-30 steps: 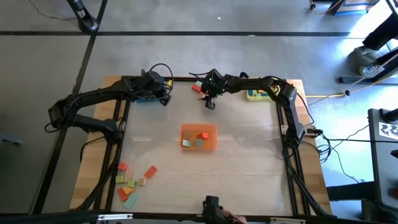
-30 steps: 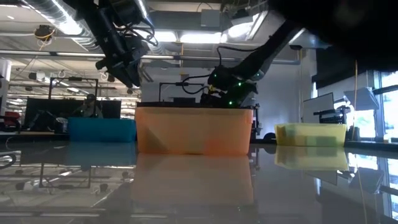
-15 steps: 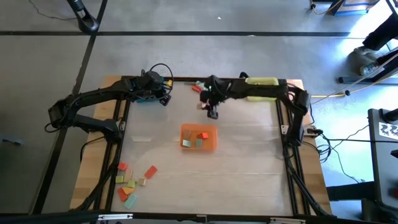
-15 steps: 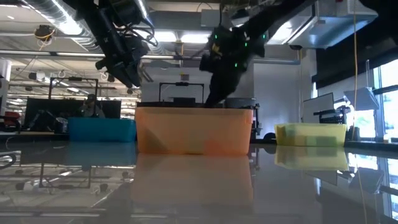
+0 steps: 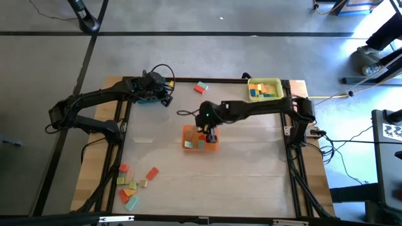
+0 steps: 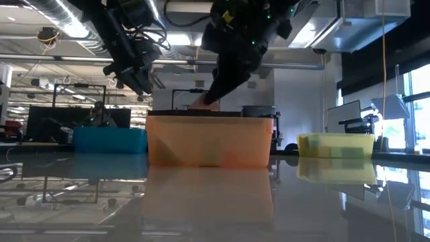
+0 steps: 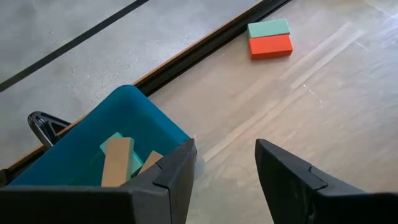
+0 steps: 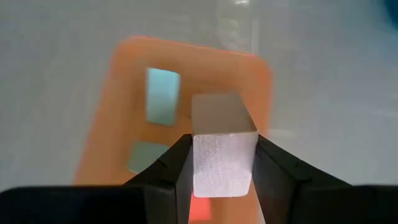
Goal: Sort blocks by size
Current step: Put the brown triangular block into the orange bin, then put the blue rectangular block into the blue bin
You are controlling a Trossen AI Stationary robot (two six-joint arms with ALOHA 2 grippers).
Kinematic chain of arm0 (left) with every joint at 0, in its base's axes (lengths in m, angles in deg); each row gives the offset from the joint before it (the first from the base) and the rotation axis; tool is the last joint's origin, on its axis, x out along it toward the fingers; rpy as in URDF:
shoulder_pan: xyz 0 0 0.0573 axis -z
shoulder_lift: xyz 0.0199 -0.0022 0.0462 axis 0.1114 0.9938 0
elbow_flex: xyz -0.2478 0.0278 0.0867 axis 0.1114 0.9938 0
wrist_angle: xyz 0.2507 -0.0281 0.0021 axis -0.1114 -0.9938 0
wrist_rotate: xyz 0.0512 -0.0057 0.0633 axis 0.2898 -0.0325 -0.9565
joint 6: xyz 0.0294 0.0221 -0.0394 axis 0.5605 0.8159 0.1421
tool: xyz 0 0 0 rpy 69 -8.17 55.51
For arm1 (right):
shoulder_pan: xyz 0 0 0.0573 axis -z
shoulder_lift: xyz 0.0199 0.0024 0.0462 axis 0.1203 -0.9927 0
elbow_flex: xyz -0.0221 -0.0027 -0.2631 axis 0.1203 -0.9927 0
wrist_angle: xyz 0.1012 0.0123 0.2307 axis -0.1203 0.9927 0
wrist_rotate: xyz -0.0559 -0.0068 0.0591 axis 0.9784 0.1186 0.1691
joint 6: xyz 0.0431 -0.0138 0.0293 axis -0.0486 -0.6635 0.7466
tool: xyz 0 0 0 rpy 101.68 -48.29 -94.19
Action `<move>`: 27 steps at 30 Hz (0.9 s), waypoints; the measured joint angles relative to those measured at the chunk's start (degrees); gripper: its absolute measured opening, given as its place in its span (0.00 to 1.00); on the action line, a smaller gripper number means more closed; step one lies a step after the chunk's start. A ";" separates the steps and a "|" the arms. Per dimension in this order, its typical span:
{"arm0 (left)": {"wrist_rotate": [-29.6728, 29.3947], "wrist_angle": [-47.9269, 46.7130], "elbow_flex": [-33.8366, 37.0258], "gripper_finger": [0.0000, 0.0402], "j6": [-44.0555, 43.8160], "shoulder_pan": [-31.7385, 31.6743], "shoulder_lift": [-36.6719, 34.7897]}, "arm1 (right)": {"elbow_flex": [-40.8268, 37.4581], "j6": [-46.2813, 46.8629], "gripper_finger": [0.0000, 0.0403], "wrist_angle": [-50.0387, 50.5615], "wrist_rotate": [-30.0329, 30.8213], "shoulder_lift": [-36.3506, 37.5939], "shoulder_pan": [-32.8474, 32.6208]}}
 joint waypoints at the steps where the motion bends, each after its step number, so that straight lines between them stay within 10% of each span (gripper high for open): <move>1: -0.01 0.00 0.00 0.39 0.00 0.00 0.00 | 0.00 0.74 0.33 -0.29 -0.02 -0.22 -0.36; 27: 0.04 -0.35 0.07 0.39 0.11 0.76 0.00 | 0.56 -3.52 0.63 3.21 11.19 6.89 8.53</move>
